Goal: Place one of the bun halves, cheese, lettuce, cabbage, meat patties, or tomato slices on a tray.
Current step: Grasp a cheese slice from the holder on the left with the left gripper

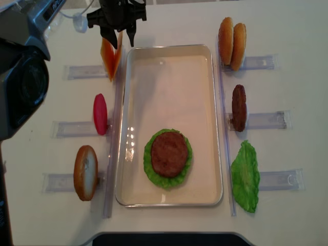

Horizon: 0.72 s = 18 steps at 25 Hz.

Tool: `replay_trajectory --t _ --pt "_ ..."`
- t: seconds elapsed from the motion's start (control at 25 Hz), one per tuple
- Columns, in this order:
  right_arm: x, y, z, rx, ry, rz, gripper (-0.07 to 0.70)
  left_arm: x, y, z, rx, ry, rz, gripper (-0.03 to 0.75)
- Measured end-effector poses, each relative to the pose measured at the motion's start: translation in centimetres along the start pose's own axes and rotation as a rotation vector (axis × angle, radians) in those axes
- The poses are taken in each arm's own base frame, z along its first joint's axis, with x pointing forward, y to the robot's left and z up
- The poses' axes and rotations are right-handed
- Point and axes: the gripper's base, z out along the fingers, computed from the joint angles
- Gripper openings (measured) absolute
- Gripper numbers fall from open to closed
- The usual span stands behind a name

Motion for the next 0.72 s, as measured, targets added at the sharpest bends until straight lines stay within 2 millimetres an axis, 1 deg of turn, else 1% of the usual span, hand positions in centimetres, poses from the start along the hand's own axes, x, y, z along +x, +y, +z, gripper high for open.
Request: replay_trajectory --t 0.72 --pt "0.00 0.00 0.00 0.000 0.000 0.000 0.398 0.04 -0.09 0.00 0.010 0.004 0.053 0.378"
